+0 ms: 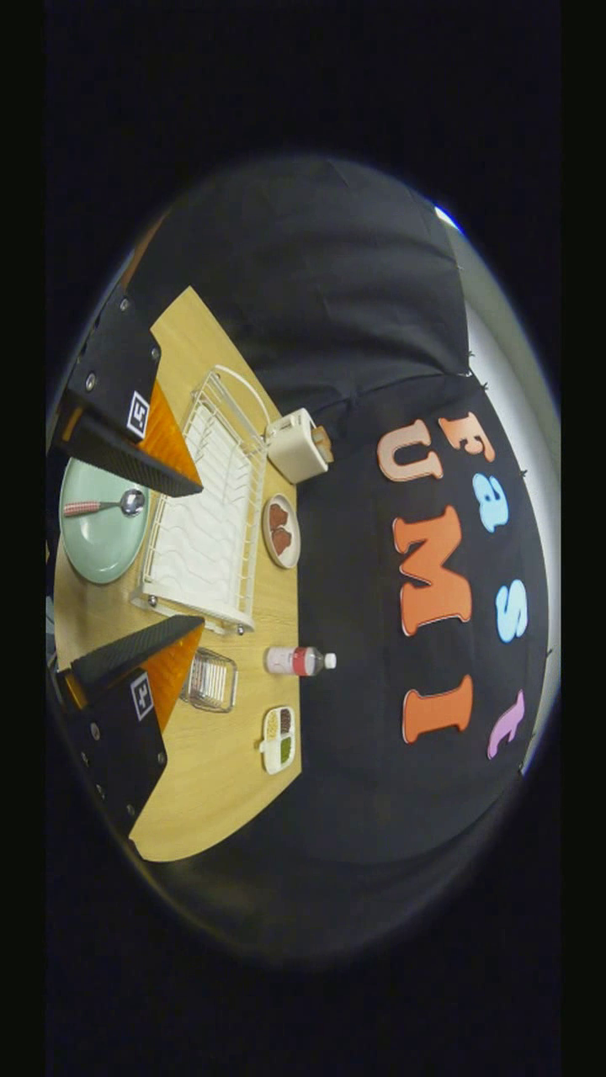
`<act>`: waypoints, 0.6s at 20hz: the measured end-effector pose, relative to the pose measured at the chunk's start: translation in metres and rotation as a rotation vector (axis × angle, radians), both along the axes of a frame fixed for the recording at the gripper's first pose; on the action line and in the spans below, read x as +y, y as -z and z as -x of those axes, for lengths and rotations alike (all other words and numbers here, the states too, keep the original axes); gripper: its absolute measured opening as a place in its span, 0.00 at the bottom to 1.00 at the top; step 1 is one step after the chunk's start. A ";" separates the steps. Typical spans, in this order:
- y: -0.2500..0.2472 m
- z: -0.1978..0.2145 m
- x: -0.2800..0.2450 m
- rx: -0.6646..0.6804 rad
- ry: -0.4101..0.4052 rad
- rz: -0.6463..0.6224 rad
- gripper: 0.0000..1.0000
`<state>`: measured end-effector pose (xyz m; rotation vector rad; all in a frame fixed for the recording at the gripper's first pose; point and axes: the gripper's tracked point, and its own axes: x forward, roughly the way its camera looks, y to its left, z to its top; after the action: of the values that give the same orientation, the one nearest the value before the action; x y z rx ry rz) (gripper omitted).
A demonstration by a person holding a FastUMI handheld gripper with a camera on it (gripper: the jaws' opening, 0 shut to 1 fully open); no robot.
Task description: Take the plate from the dish rack, then take the spoon from the basket and place it into the plate.
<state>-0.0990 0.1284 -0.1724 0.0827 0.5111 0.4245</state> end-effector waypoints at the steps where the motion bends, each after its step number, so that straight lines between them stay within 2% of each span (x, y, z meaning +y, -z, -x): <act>1: -0.013 -0.004 0.000 -0.025 0.007 -0.012 0.86; 6: -0.064 -0.027 -0.012 -0.145 0.050 -0.034 0.89; 12: -0.095 -0.041 -0.030 -0.233 0.101 -0.011 0.91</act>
<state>-0.0584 0.0980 -0.0770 0.0686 0.2734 0.3328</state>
